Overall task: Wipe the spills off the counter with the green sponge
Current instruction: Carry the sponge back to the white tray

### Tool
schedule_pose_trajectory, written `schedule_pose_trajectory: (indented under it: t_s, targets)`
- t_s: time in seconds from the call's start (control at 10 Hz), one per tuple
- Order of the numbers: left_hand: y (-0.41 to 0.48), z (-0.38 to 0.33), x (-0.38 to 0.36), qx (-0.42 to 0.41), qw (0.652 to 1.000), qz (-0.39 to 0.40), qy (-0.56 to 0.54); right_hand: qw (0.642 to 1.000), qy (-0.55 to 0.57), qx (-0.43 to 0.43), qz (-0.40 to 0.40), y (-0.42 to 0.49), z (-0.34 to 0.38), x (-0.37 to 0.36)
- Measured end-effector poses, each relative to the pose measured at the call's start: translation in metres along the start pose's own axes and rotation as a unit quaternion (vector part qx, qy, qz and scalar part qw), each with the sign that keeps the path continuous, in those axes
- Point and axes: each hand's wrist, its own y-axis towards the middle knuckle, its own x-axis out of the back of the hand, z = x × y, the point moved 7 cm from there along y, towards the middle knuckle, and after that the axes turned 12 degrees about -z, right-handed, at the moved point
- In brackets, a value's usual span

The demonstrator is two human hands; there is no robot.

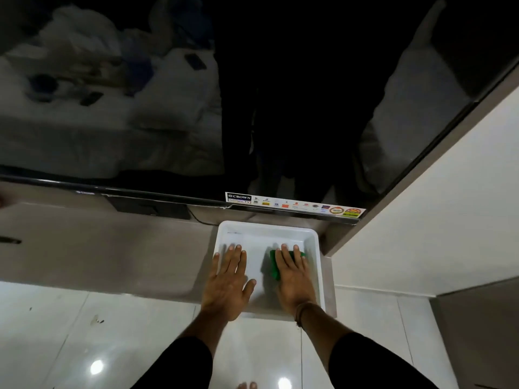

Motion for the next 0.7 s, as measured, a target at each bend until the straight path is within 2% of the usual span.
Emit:
schedule_pose_trajectory:
  t_s: [0.2, 0.4, 0.5, 0.6, 0.7]
  targets:
    - [0.001, 0.001, -0.010, -0.004, 1.000, -0.005, -0.004, 0.997, -0.009, -0.003, 0.083, -0.006, -0.008, -0.029]
    - [0.002, -0.006, 0.002, -0.012, 1.000, -0.012, 0.020, 0.997, 0.013, 0.013, 0.080, -0.007, -0.006, -0.012]
    - [-0.005, -0.019, 0.014, -0.010, 0.999, -0.025, 0.017, 0.997, 0.052, 0.009, 0.058, -0.025, -0.005, 0.016]
    - [-0.015, -0.063, 0.040, -0.029, 0.998, -0.053, -0.016, 0.990, 0.133, -0.017, -0.045, -0.082, -0.014, 0.093]
    - [-0.024, -0.115, 0.051, -0.059, 0.995, -0.060, -0.052, 0.966, 0.204, -0.062, -0.149, -0.135, -0.041, 0.162]
